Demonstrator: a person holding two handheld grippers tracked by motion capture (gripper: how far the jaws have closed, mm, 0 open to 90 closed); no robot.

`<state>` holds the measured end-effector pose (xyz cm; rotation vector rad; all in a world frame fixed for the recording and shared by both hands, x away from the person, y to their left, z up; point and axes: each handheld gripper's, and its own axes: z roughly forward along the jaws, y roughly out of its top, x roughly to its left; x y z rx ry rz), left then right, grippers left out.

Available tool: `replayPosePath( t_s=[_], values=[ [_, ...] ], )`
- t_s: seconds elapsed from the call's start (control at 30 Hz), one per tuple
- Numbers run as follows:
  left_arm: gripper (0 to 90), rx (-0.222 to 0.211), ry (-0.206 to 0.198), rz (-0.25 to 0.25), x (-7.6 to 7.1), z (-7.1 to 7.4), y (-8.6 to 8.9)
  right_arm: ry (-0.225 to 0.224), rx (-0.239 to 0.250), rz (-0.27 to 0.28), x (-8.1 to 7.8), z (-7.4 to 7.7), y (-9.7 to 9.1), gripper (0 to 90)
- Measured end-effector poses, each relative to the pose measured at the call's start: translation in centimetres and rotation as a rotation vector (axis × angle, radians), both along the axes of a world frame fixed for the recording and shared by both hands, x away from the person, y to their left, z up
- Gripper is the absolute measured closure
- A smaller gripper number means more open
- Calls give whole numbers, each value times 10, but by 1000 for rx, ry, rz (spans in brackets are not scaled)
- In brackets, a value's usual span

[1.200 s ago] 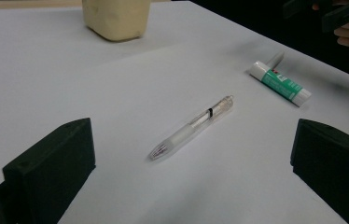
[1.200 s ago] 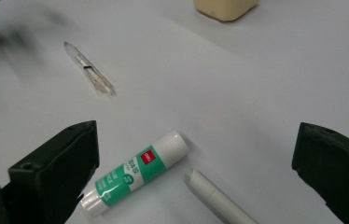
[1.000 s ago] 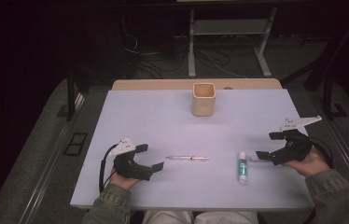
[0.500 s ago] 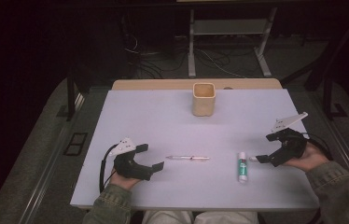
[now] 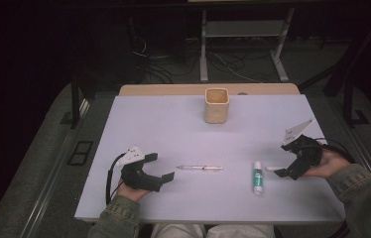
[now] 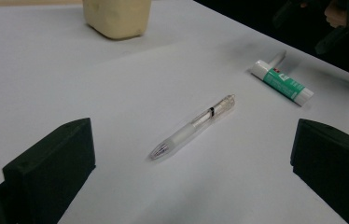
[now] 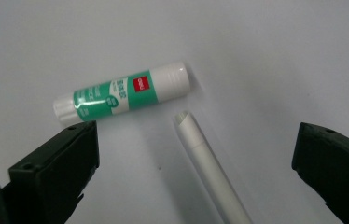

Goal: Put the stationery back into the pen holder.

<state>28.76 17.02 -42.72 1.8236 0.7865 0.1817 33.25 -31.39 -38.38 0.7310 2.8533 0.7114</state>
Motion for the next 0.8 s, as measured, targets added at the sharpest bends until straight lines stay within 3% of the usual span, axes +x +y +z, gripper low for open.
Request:
replayPosePath(
  t_s=[0.2,0.4,0.47,0.5,0.8],
  values=[
    [0,2,0,-4,0,0,-1,-6,-60,56,1,-2,1,4],
    [0,3,4,-4,0,-1,-1,-12,-87,91,2,-5,3,4],
    [0,4,5,-5,0,-1,-1,-14,-99,97,3,-6,4,48],
    [0,4,4,-5,0,-1,-1,1,-96,130,4,-7,4,136],
    [0,6,7,-8,0,-1,-2,23,-110,156,10,-13,2,263]
  ],
)
